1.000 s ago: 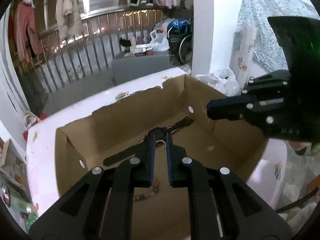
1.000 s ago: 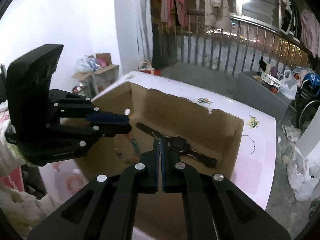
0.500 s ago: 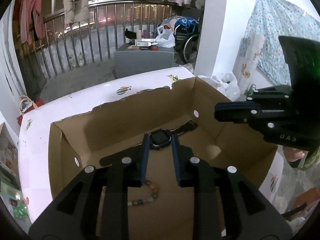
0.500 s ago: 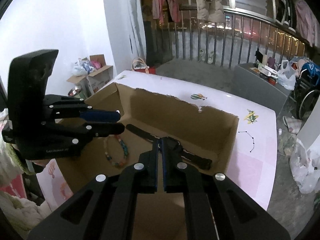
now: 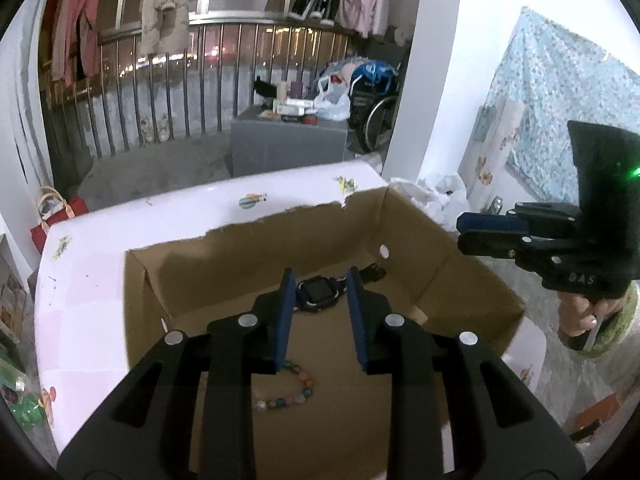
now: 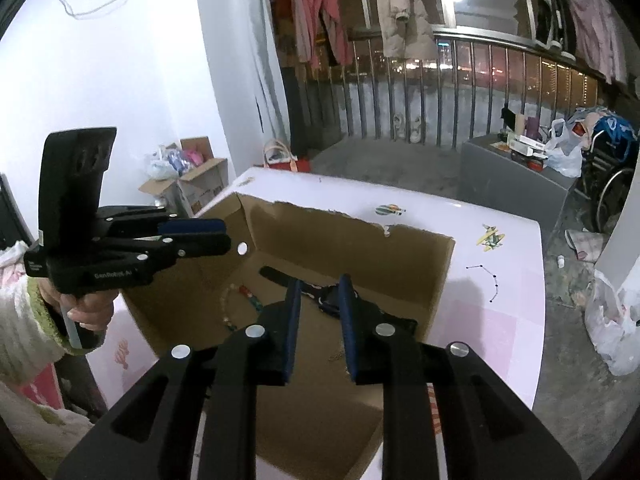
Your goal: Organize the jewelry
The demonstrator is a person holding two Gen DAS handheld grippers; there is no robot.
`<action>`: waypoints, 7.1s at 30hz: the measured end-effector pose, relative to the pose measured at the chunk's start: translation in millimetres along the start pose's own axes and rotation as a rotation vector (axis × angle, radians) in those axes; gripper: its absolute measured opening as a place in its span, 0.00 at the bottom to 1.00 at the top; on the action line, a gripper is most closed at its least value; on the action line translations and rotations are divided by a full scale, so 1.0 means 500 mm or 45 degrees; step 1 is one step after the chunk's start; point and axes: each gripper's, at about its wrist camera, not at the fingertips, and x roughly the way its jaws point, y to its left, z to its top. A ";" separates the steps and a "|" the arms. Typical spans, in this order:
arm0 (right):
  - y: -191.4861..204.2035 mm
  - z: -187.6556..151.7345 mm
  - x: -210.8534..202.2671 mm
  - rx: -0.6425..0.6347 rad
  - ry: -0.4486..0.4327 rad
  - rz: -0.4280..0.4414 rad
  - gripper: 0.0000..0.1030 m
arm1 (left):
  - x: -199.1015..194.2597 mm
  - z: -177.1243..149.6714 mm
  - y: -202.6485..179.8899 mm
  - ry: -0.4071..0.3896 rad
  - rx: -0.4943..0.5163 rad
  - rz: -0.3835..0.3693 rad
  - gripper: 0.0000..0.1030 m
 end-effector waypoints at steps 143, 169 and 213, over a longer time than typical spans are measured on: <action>0.143 -0.236 -0.008 -0.008 0.152 -0.082 0.01 | -0.055 -0.335 -0.108 0.182 0.150 0.133 0.18; 0.090 -0.006 -0.060 -0.076 -0.068 0.064 0.01 | -0.097 -0.056 -0.081 -0.056 0.163 -0.120 0.18; 0.052 -0.047 -0.040 0.074 0.021 0.130 0.12 | -0.068 -0.014 0.042 0.008 -0.135 -0.067 0.25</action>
